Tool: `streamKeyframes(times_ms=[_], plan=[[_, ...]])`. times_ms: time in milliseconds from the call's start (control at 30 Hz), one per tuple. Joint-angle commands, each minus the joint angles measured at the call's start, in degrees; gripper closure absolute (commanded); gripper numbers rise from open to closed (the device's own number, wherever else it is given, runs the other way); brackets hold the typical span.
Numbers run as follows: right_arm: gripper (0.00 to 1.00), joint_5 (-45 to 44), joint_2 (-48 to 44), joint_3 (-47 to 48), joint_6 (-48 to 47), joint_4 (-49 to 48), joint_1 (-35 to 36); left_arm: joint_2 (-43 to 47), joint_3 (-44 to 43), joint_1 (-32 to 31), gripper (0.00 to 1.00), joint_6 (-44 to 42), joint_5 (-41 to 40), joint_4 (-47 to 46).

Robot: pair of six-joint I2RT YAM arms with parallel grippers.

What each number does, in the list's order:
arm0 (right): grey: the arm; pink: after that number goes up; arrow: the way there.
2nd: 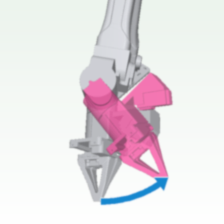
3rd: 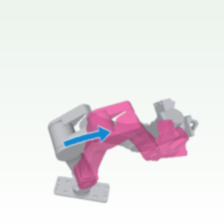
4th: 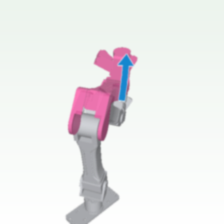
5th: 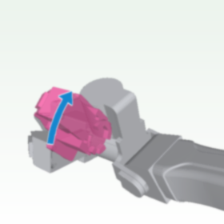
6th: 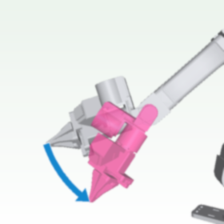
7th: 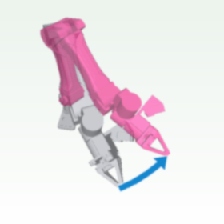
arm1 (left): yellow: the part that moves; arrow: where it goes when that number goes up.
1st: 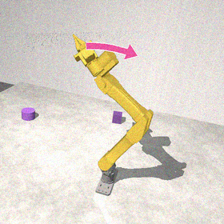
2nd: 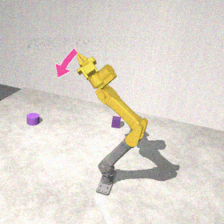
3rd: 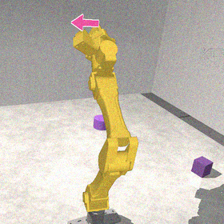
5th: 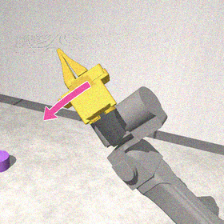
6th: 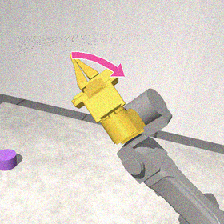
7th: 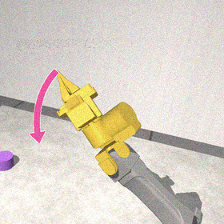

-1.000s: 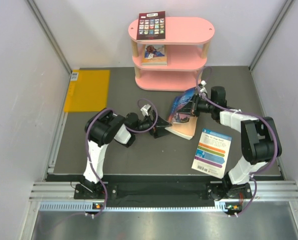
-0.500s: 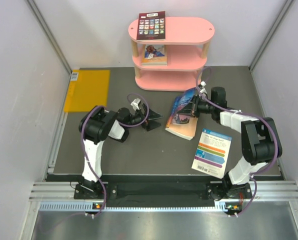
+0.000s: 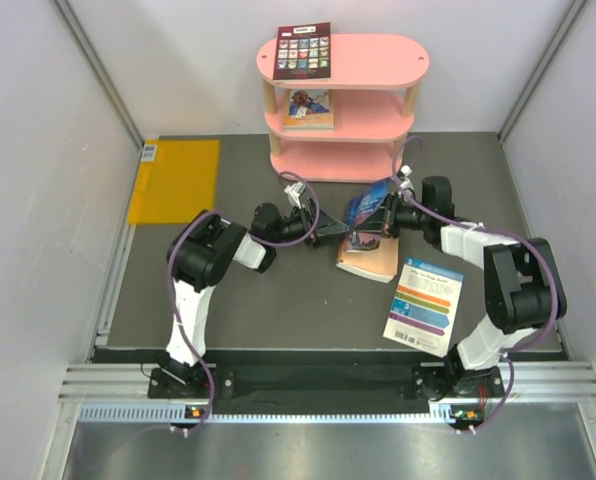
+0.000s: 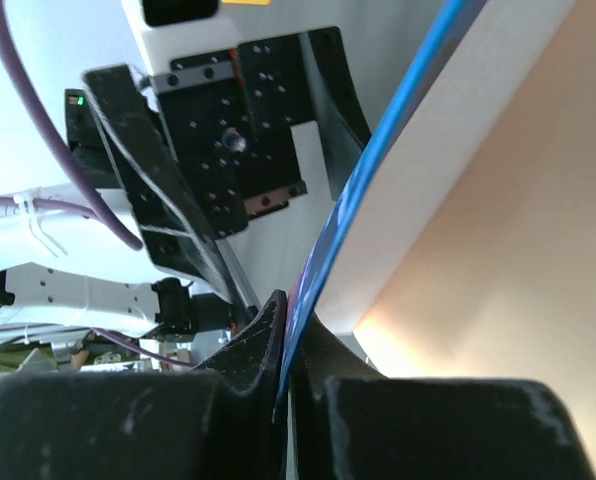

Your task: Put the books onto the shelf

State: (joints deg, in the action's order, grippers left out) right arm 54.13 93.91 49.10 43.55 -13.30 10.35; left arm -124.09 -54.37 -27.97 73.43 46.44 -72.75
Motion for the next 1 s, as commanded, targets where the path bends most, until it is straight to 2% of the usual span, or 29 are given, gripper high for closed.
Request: streamKeyframes(times_ms=[0, 200, 433, 633, 967], plan=[[1.0, 3.09, -5.05, 1.26, -0.04, -2.96, 0.64, 0.87, 1.37, -0.6, 0.01, -4.87, -1.43, 2.09], [1.0, 3.26, -7.24, 2.84, -0.48, -0.94, 0.64, 1.66, 2.69, -0.69, 0.01, -7.42, -3.19, 5.16], [1.0, 3.88, -8.65, 2.67, -0.66, 0.55, 0.81, -1.67, 0.32, -0.86, 0.01, -3.39, -3.63, 2.53], [1.0, 4.58, -9.44, 0.38, -0.84, 0.56, 1.69, -6.77, -4.07, -2.18, 0.01, 2.76, -2.76, -3.97], [1.0, 4.58, -9.09, -3.57, -1.8, 1.26, 5.38, -8.97, -10.22, -3.67, 0.01, 4.27, -0.91, -3.1]])
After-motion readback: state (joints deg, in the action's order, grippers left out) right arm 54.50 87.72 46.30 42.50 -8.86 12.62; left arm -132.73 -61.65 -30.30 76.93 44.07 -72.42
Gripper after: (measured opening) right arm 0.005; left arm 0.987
